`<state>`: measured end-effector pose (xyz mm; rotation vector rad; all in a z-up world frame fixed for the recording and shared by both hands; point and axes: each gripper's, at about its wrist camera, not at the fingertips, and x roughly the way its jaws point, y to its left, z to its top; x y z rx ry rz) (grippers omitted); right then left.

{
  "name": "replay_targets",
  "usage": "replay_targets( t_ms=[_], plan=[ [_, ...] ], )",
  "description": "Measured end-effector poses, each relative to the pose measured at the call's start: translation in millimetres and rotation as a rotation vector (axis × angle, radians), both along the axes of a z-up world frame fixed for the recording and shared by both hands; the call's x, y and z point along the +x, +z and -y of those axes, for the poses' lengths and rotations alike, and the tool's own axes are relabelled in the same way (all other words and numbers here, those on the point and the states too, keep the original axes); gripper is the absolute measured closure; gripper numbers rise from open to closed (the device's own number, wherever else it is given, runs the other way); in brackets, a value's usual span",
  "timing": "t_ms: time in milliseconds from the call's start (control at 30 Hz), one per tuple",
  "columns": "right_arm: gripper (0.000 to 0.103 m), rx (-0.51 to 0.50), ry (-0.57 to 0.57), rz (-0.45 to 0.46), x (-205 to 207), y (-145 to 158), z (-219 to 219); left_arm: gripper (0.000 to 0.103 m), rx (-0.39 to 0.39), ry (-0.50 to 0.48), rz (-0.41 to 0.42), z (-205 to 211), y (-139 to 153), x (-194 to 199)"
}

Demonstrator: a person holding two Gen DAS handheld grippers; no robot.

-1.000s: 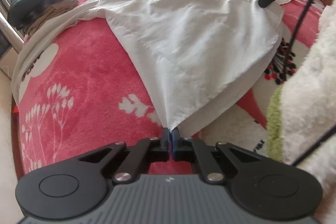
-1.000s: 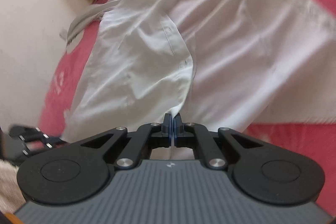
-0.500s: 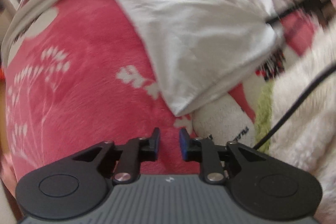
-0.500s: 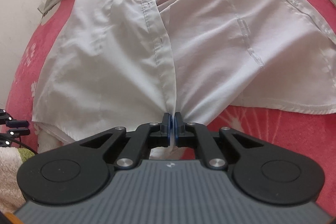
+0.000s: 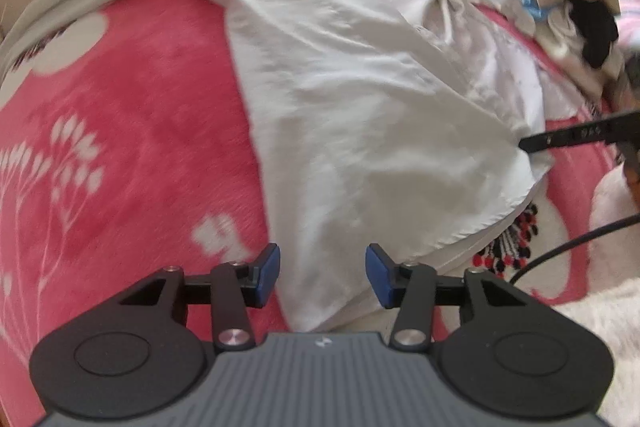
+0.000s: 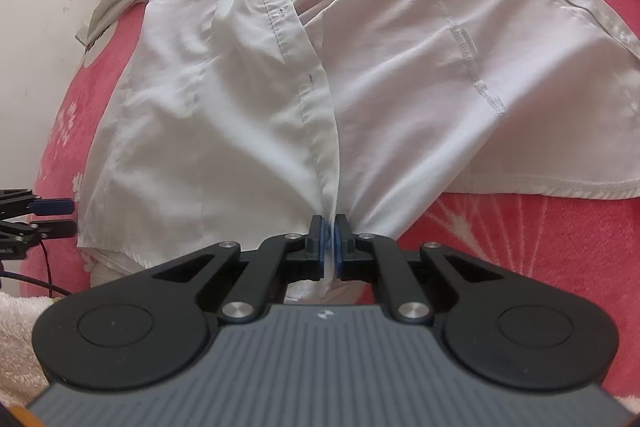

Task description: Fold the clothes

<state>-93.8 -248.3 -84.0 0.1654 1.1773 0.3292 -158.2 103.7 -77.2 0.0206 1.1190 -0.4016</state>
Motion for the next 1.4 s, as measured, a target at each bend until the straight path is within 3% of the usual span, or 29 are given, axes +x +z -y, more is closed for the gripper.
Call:
replay_targets(
  t_ms=[67,133,200,267,300,467,567,733,867,967,1067,1133,1167,1233,1400],
  plan=[
    [0.098,0.019,-0.007,0.003,0,0,1,0.065,0.040,-0.024,0.018,11,-2,1],
    [0.098,0.035,-0.009,0.008,0,1,2,0.085,0.054,-0.033,0.024,15,-4,0],
    [0.098,0.043,-0.008,0.012,-1,2,2,0.096,0.050,-0.033,0.028,15,-3,-2],
    [0.099,0.050,-0.006,0.016,-2,3,3,0.100,0.030,-0.030,0.029,13,-1,-4],
    [0.099,0.056,-0.005,0.019,-2,4,3,0.102,-0.016,-0.018,0.018,8,2,-5],
    [0.100,0.137,0.011,0.051,-4,13,4,0.103,-0.240,0.063,-0.029,-24,18,-14],
    [0.100,0.162,0.010,0.051,-3,14,3,0.101,-0.158,0.058,-0.014,-24,16,-18],
    [0.100,0.159,-0.017,0.029,-1,8,5,0.058,-0.046,-0.058,0.019,8,9,-18],
    [0.100,0.157,-0.036,0.028,-2,7,9,0.054,0.023,-0.110,0.003,31,-1,-9],
    [0.099,0.159,-0.039,0.026,-2,5,10,0.057,0.082,-0.113,0.000,37,-11,-3],
    [0.099,0.160,-0.041,0.025,-1,4,11,0.071,0.165,-0.131,0.006,45,-21,-2],
    [0.099,0.163,-0.046,0.024,-1,3,12,0.090,0.189,-0.129,0.021,46,-21,-2],
    [0.099,0.165,-0.049,0.025,-1,3,13,0.093,0.194,-0.125,0.025,45,-21,-3],
    [0.099,0.169,-0.052,0.026,0,3,15,0.102,0.154,-0.091,0.007,37,-17,-1],
    [0.099,0.182,-0.043,0.032,-1,4,14,0.103,0.004,0.022,-0.007,4,3,-5]
  ],
)
